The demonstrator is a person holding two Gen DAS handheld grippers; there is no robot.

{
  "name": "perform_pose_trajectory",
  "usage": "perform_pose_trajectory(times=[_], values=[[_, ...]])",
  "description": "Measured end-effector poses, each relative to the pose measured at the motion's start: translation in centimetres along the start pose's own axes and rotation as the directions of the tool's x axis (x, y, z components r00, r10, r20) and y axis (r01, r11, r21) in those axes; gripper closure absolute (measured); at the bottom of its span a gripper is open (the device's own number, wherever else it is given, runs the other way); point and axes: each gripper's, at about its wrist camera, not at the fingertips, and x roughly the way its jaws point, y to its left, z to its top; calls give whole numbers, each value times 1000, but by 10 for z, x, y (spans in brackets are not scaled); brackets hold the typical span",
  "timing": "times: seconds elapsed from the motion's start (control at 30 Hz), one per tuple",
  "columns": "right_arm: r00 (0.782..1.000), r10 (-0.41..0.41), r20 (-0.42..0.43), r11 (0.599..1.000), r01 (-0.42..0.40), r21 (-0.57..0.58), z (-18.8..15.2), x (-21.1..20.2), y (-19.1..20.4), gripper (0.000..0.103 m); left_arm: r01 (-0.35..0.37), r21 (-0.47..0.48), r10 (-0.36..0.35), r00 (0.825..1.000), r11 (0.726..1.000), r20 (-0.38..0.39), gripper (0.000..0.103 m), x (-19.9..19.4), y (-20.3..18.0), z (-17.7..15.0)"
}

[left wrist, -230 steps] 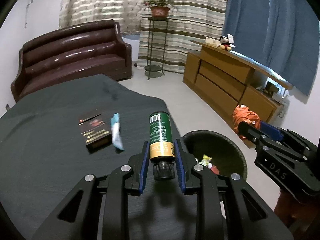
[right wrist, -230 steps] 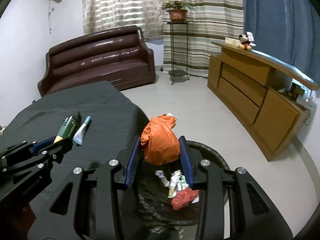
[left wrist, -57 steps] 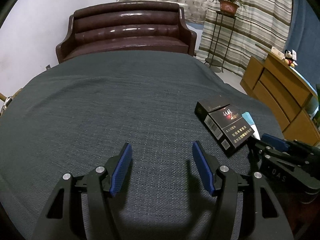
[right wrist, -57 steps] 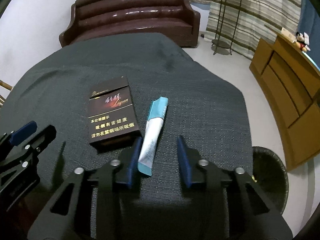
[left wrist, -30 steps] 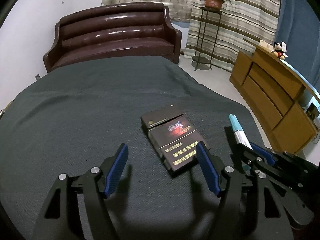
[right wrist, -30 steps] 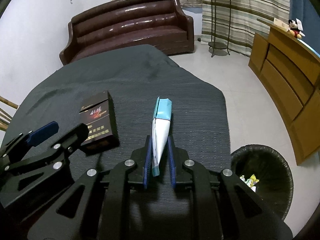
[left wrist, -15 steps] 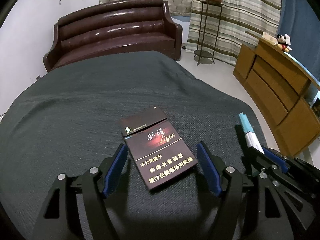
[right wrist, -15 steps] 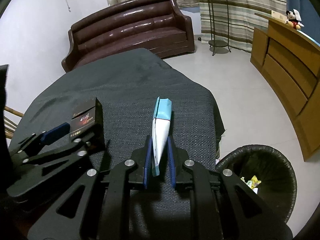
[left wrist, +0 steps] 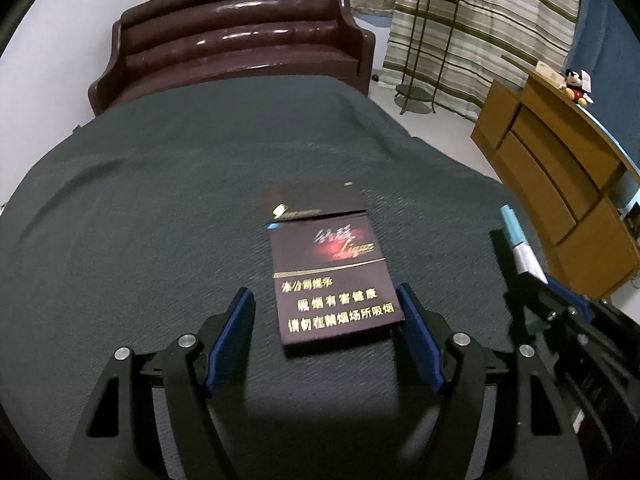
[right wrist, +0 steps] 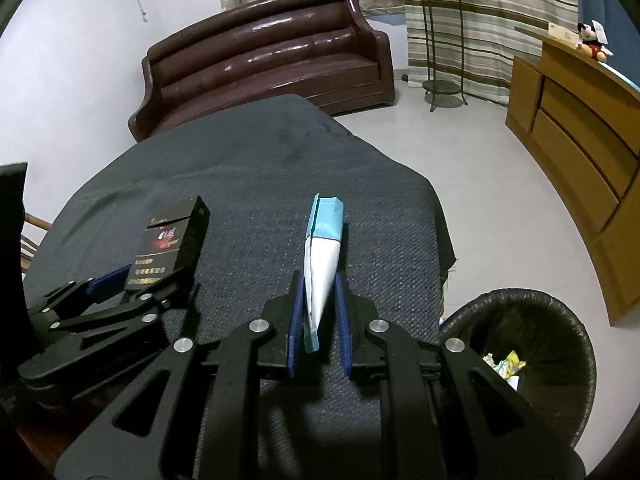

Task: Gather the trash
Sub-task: 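Grasp the white-and-blue tube with the right tool while the left tool grasps the black box, then carry the black box and tube over the black trash bin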

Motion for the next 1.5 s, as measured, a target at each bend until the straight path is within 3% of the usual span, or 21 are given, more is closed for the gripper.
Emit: perform_pose_trajectory(times=[0.47,0.6,1.5], values=[[1000,-13,-16,1000,13,-15,0,5,7,88,9,9,-9,1000,1000,5,33,4,2,7],[1000,-22,-22,999,22,-26,-1,6,9,88,1,29,-2,1000,1000,17,48,3,1,6],[998,-70,-4,998,70,7,-33,-30,13,88,26,91,-33,996,996,77,49,-29,-9,-20]])
